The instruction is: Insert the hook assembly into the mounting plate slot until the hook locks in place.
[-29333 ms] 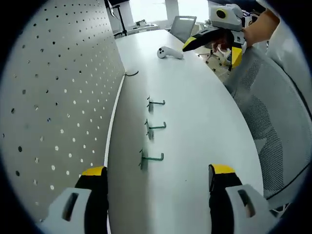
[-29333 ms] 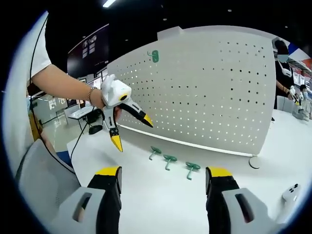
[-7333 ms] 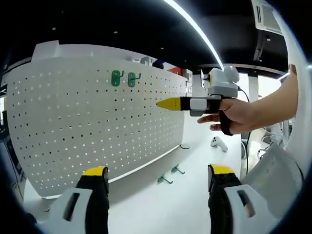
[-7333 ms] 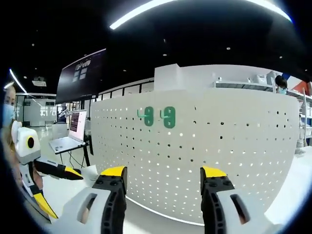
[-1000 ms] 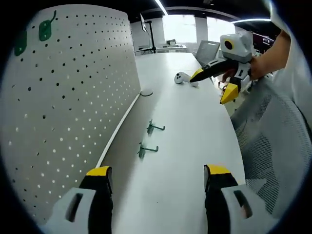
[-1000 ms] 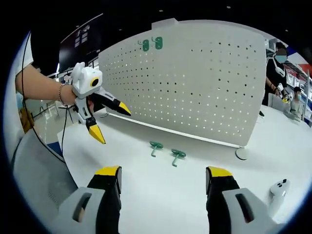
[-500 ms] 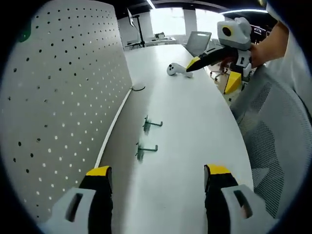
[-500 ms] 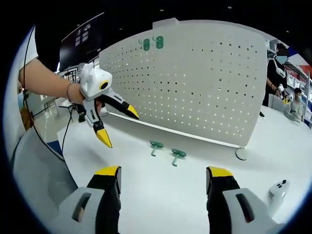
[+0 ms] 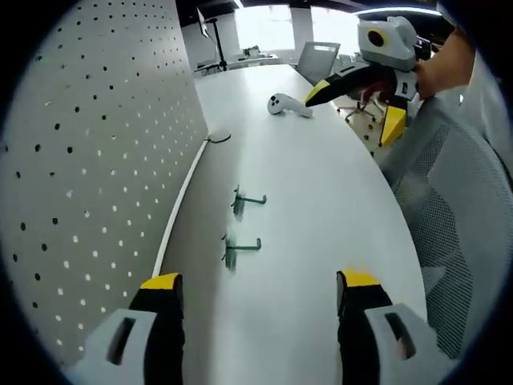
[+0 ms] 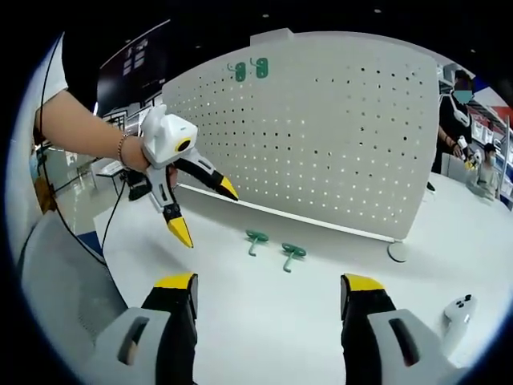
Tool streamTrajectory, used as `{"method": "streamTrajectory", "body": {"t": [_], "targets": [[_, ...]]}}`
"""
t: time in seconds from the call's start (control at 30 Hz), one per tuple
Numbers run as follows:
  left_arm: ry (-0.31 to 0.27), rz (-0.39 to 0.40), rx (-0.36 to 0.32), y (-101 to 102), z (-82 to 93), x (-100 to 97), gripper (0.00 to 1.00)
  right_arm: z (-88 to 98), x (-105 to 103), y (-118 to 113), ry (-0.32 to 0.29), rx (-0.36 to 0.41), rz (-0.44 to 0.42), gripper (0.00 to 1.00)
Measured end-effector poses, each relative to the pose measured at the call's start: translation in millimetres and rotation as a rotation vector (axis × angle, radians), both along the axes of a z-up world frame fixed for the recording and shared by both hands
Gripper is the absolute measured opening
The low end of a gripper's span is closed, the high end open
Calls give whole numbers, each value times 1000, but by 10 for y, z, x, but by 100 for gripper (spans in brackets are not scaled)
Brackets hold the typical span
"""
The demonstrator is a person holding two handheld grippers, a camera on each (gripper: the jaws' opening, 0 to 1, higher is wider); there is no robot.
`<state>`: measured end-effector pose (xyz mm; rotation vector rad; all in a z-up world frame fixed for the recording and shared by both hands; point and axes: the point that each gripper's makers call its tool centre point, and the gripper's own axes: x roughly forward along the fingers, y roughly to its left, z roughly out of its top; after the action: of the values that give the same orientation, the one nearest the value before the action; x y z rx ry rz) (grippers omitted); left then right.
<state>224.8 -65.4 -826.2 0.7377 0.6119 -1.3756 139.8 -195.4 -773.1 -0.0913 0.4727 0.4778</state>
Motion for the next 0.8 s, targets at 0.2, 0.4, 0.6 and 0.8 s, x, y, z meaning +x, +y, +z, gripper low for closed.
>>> {"method": "streamTrajectory", "body": {"t": [0.2,0.4,0.6,0.8], "targets": [[5,-24,25,-33,-42,38,81,2,-6,-7,1,-1,-4,70],[15,-54,55,-72,-136,53,81,2,-5,-14,-1,0,-6,70],[30,-66,74,-136,-182,63,81,-4,-7,-11,3,6,-7,70],[35,-99,108,-176,-256,72,81,3,-5,-15,-1,7,-9,70]]}}
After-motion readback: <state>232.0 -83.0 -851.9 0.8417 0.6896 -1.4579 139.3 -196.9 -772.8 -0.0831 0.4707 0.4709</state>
